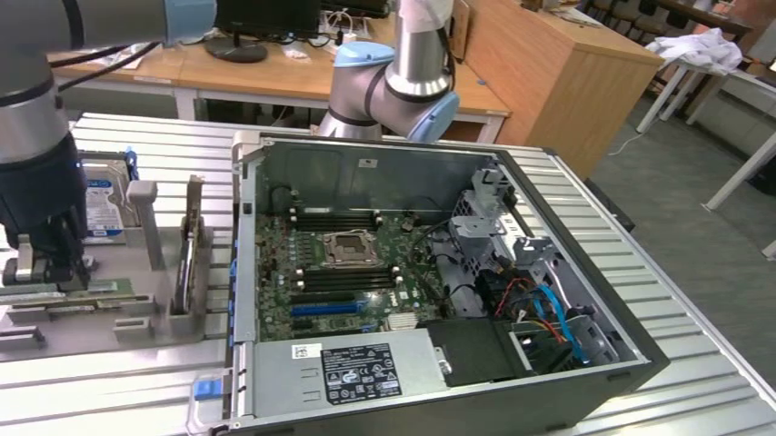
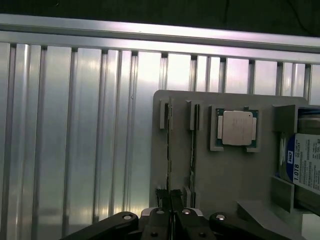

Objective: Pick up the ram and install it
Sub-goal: 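Pick up the ram and move it above insertion slot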

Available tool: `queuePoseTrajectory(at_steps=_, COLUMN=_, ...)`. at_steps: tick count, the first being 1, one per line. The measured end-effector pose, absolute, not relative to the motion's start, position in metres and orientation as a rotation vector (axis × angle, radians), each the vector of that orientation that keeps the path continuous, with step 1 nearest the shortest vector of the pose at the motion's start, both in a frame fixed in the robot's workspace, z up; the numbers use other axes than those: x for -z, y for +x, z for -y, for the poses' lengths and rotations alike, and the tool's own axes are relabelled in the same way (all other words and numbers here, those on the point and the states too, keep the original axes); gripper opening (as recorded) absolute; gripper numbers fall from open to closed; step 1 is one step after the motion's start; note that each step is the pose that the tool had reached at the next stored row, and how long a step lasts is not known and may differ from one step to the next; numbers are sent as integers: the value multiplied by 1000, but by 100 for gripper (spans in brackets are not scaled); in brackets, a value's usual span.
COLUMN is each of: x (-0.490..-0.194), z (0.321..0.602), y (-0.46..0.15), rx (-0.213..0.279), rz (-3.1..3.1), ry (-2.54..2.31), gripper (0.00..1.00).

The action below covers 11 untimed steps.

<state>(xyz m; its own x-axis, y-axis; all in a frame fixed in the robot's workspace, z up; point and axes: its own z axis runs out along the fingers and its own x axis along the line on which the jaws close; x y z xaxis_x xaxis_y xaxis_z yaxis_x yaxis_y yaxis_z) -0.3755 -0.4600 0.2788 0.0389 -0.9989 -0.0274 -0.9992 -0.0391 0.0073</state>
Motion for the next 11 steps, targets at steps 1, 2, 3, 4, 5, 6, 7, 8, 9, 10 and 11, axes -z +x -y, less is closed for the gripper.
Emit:
queuePoseTrajectory(at_steps=1, x=-281, z=460, y=-375, rx=-39, rz=-2168, ry=-2254, gripper=12)
queuePoseTrajectory(at_steps=2, x=-284, z=460, y=-375, rx=-39, rz=-2169, ry=-2254, gripper=12)
queuePoseTrajectory(at_steps=3, x=-286, z=460, y=-375, rx=-39, rz=-2169, ry=-2253, gripper=12)
queuePoseTrajectory(at_steps=4, x=-288, z=460, y=-375, rx=-39, rz=-2169, ry=-2253, gripper=12)
queuePoseTrajectory(at_steps=5, x=-290, z=460, y=-375, rx=-39, rz=-2169, ry=-2253, gripper=12)
queuePoseTrajectory(at_steps=6, x=-292, z=460, y=-375, rx=-39, rz=-2169, ry=-2253, gripper=12)
queuePoseTrajectory(at_steps=7, x=-294, z=460, y=-375, rx=-39, rz=-2169, ry=-2253, gripper=12)
queuePoseTrajectory(at_steps=8, x=-297, z=460, y=-375, rx=-39, rz=-2170, ry=-2253, gripper=12)
queuePoseTrajectory(at_steps=9, x=-299, z=460, y=-375, rx=-39, rz=-2170, ry=-2252, gripper=12)
queuePoseTrajectory(at_steps=10, x=-301, z=460, y=-375, rx=-39, rz=-2170, ry=-2252, gripper=12)
queuePoseTrajectory(at_steps=11, x=-303, z=460, y=-375, rx=-39, rz=-2170, ry=-2252, gripper=12)
